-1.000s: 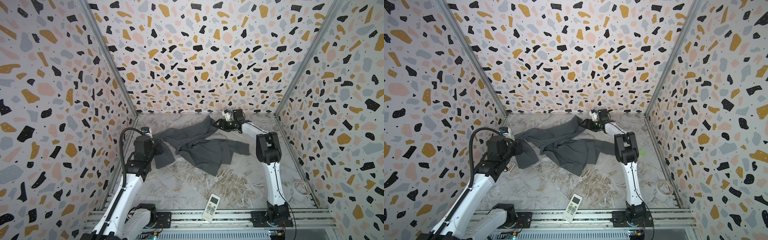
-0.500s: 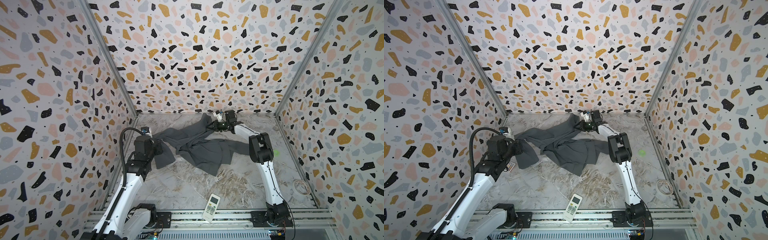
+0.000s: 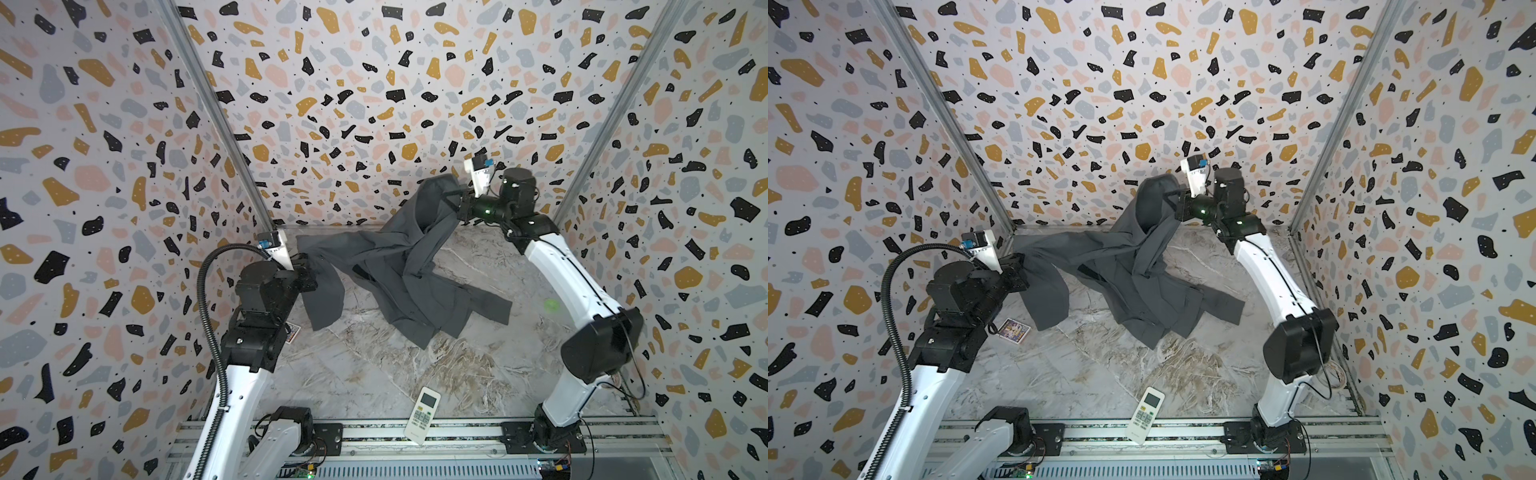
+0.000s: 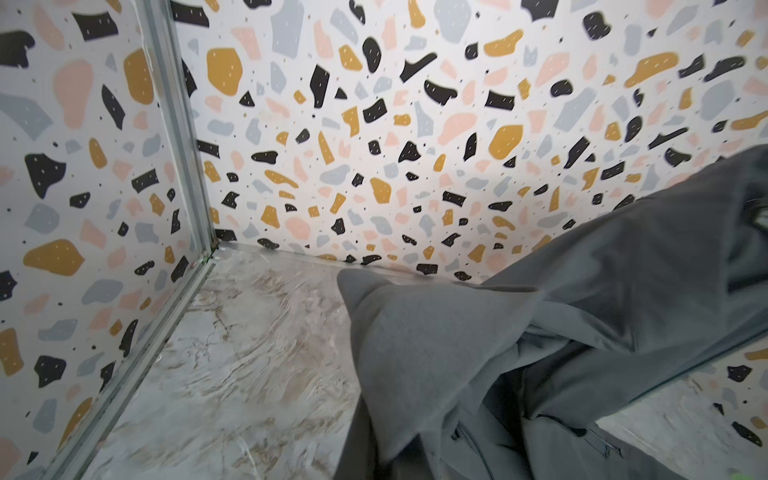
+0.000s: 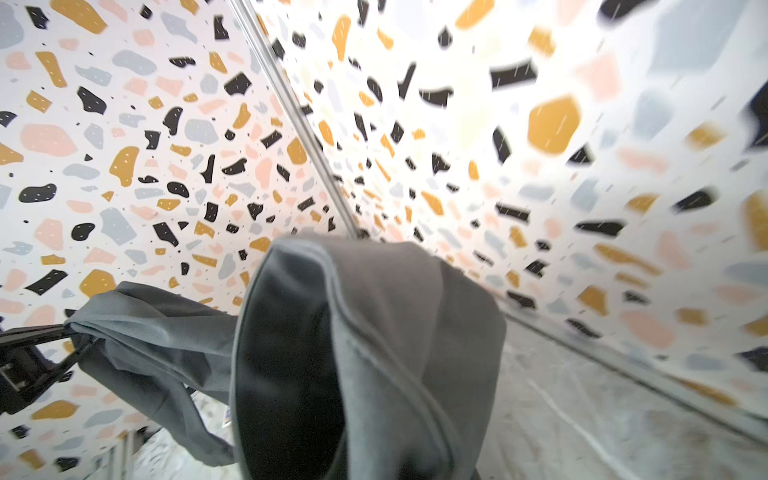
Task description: Zip up the jacket
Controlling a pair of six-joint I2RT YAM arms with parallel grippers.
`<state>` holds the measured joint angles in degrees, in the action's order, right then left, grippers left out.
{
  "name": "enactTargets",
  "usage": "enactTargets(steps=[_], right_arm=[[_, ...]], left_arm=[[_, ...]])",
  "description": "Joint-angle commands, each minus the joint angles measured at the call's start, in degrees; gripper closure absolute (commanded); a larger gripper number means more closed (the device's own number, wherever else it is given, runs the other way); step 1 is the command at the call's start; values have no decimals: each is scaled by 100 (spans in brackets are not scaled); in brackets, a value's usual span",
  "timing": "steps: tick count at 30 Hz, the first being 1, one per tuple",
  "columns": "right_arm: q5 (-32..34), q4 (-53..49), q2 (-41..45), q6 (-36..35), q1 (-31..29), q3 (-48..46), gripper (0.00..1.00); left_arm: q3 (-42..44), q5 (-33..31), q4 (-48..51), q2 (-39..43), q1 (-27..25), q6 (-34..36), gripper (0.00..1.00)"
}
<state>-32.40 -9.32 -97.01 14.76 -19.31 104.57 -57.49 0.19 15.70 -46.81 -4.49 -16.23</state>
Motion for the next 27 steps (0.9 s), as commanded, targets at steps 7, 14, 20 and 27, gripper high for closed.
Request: enactTargets(steps=[7, 14, 20, 27], right_arm=[[2205, -873, 1742, -1011, -240, 662, 100], [3376, -1646, 1812, -1221, -437, 2221, 100], [4253, -2076, 1060, -1336, -422, 2686, 100], [3541, -2539, -989, -646, 379, 2664, 100]], left_arm=[[-927, 658, -493, 291, 38, 53, 100], [-2241, 761, -76, -31, 38, 147, 100], [-2853, 570, 615, -980, 45, 236, 100], [-2016, 345, 567, -2814, 45, 585, 100]])
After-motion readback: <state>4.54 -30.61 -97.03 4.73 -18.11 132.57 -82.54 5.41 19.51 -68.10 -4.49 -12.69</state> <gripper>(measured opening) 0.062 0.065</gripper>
